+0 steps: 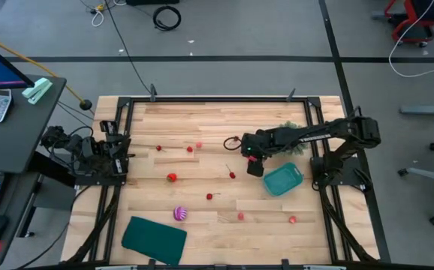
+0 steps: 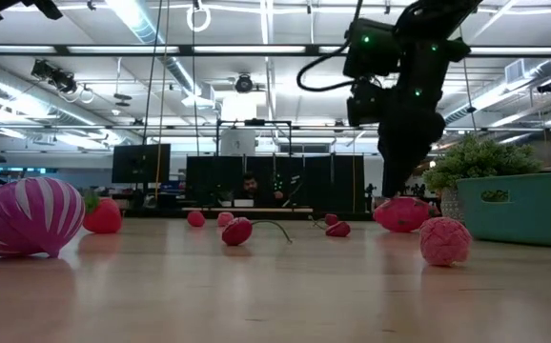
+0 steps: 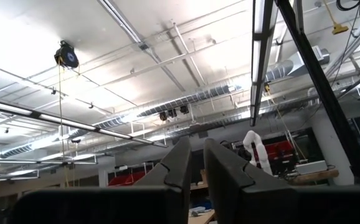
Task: Pick and placing Produce into tupperware
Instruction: Put the red dragon fruit into the green bin
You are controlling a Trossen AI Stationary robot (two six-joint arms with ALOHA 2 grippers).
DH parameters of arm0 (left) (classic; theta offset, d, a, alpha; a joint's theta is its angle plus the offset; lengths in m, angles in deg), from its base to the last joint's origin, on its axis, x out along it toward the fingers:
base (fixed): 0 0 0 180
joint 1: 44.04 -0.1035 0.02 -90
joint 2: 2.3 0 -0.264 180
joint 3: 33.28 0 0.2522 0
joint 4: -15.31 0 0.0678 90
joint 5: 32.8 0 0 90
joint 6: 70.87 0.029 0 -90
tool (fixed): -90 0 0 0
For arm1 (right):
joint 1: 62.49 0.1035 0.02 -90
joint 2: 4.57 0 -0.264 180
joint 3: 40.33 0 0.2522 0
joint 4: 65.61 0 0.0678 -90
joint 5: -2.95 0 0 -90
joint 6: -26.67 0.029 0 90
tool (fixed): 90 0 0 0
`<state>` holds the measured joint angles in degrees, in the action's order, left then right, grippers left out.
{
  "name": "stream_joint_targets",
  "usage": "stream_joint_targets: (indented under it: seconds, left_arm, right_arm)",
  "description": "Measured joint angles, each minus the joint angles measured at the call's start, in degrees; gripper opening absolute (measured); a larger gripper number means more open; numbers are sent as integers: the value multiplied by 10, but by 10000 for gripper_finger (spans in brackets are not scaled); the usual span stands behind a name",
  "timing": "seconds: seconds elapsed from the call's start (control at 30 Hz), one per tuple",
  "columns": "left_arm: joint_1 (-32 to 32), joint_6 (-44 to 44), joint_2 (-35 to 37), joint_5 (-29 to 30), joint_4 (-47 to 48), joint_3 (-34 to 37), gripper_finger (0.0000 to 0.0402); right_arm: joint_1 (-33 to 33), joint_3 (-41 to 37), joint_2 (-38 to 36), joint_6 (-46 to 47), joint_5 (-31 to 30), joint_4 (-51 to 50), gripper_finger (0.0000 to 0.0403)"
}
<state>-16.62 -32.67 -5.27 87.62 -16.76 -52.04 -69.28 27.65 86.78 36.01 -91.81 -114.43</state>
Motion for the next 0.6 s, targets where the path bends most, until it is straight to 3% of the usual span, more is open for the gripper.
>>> stream_joint_targets:
  seconds: [0.6]
  left_arm:
    - [0, 0, 0, 0, 0, 0, 44]
  right_arm:
    - [-23, -4, 75, 39, 2, -31, 291]
